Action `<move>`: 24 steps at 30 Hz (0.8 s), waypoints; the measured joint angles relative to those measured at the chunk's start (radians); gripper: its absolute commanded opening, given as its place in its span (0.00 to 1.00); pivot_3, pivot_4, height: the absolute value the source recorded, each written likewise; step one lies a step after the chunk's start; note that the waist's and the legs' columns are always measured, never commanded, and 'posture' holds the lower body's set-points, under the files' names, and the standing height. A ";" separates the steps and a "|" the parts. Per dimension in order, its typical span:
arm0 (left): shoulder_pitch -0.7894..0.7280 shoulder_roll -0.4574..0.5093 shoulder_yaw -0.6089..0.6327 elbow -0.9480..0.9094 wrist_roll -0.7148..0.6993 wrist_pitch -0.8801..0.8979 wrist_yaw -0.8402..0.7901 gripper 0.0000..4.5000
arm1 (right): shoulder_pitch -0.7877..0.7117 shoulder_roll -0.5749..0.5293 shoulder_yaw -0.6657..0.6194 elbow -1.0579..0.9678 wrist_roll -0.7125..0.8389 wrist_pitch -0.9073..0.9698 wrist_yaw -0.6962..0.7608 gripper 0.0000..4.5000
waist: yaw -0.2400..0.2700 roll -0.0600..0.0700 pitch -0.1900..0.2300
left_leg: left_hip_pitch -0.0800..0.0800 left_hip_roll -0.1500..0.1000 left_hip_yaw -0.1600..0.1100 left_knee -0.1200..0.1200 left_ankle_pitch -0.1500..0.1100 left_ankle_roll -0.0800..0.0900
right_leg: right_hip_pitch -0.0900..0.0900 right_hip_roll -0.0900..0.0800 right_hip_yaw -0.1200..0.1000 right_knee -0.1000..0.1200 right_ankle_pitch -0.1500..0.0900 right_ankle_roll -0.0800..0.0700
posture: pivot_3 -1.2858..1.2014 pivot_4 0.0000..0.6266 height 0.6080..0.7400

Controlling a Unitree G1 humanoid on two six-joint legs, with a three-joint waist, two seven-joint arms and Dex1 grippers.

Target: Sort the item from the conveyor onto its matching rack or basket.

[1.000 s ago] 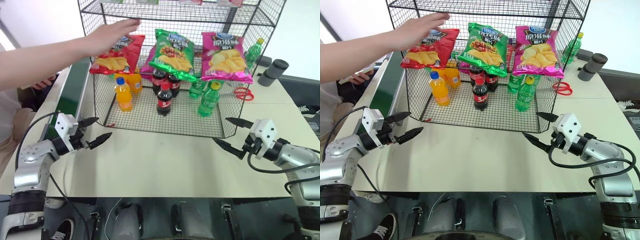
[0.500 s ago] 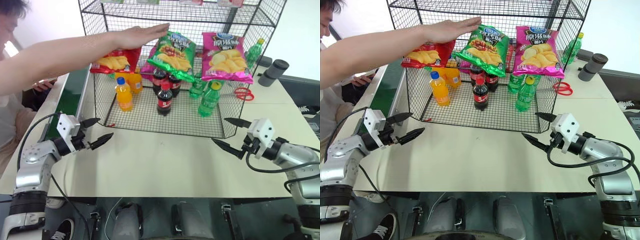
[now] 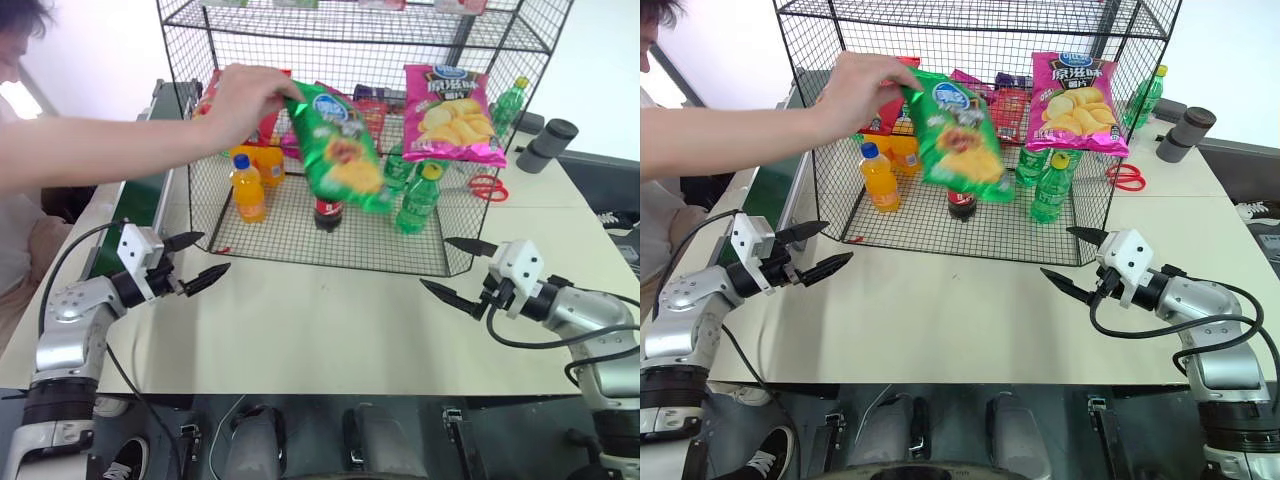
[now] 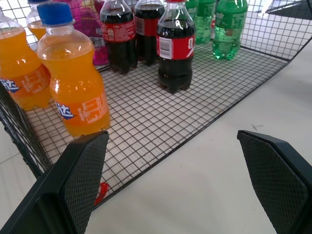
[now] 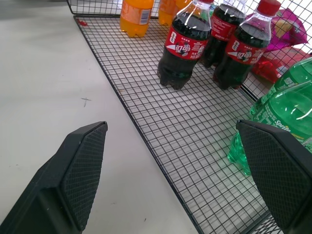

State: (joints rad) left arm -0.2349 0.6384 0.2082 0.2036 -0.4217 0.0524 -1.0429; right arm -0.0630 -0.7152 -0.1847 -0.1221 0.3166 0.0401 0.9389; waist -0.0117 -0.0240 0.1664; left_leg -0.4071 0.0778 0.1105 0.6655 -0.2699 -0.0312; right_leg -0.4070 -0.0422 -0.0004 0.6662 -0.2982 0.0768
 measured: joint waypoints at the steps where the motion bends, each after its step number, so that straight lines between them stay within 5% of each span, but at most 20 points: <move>1: -0.004 -0.006 -0.002 0.000 0.000 0.001 0.002 1.00 | -0.002 0.001 0.002 0.000 0.000 -0.001 -0.002 0.98 | 0.000 0.000 0.000 | 0.000 0.000 0.000 0.000 0.000 0.000 | 0.000 0.000 0.000 0.000 0.000 0.000 | 0.52 0.24 1.00; 12: -0.018 -0.014 -0.009 0.000 -0.003 0.020 -0.009 1.00 | -0.006 0.035 0.013 -0.049 0.035 -0.037 -0.007 0.98 | 0.001 0.000 0.000 | 0.000 0.000 0.000 0.000 0.000 0.000 | 0.000 0.000 0.000 0.000 0.000 0.000 | 0.52 0.24 1.00; 16: -0.020 -0.012 -0.009 0.000 -0.002 0.021 -0.014 1.00 | -0.039 -0.007 0.066 -0.007 -0.262 -0.389 -0.083 0.98 | -0.002 0.000 0.000 | 0.000 0.000 0.000 0.001 0.000 0.000 | 0.000 0.000 0.000 0.000 0.000 0.001 | 0.52 0.24 1.00; 24: -0.016 -0.012 -0.008 0.000 -0.002 0.025 -0.017 1.00 | -0.099 -0.061 0.149 0.125 -0.610 -0.732 -0.244 0.98 | -0.002 0.000 0.000 | 0.000 0.000 0.001 0.001 0.001 -0.001 | 0.000 0.000 0.000 0.000 0.000 0.000 | 0.52 0.24 1.00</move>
State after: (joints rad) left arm -0.2508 0.6269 0.2002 0.2034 -0.4240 0.0769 -1.0599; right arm -0.1618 -0.7759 -0.0358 0.0025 -0.2931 -0.6914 0.6947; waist -0.0141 -0.0241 0.1663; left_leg -0.4070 0.0777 0.1110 0.6664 -0.2690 -0.0326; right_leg -0.4074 -0.0421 0.0000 0.6667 -0.2980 0.0772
